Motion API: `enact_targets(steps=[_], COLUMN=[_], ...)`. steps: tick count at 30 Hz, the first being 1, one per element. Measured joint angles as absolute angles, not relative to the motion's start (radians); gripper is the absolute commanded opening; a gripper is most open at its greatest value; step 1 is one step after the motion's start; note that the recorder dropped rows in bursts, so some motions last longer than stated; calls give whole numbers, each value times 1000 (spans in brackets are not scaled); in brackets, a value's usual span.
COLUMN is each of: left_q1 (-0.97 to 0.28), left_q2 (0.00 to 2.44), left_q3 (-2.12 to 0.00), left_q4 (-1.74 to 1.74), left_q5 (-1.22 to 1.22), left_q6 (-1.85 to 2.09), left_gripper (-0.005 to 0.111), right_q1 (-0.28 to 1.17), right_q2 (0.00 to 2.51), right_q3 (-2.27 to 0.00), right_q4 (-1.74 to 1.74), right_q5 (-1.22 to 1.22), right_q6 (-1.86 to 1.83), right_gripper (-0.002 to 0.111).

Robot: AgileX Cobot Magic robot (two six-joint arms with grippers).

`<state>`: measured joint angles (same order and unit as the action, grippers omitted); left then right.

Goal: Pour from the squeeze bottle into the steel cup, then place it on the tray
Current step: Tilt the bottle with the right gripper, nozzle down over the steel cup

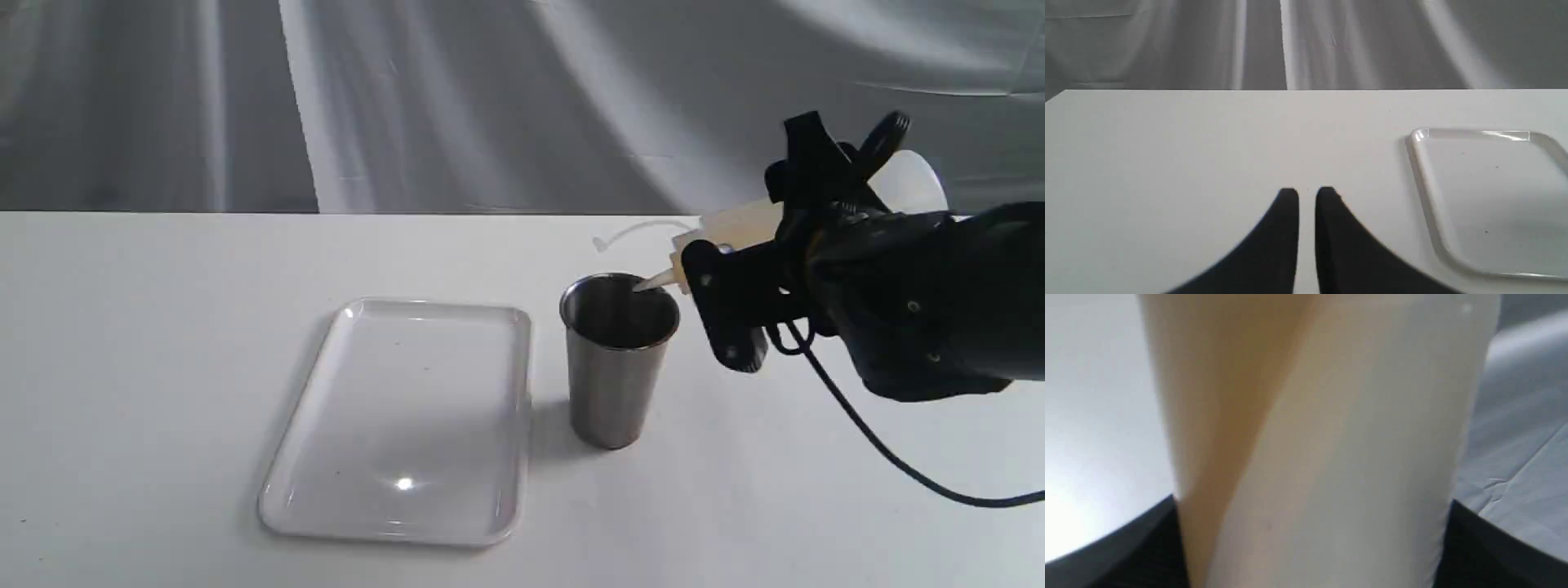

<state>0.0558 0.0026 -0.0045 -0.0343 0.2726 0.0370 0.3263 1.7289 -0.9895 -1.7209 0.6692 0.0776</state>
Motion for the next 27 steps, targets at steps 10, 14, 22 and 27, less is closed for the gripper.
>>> enact_targets(steps=[10,14,22,27], left_q1=[56,56,56,56], left_q2=[3,3,3,3], left_q3=[-4,-4,-4,-4], left_q4=[-34,-34,-34,-34], left_q5=[273,273,273,273], left_q6=[37,37,37,37], left_gripper=[8,8,8,8], right_q1=[335,341,349,349], right_q2=[1729,1729,1729,1729], right_q3=[-1028,-1034,-1040,-1040], right_q4=[-1725,-1725,-1725,-1725], right_q5=[676,676,676,676], right_q6=[-104,-125,-144,-148], right_gripper=[0,0,0,0])
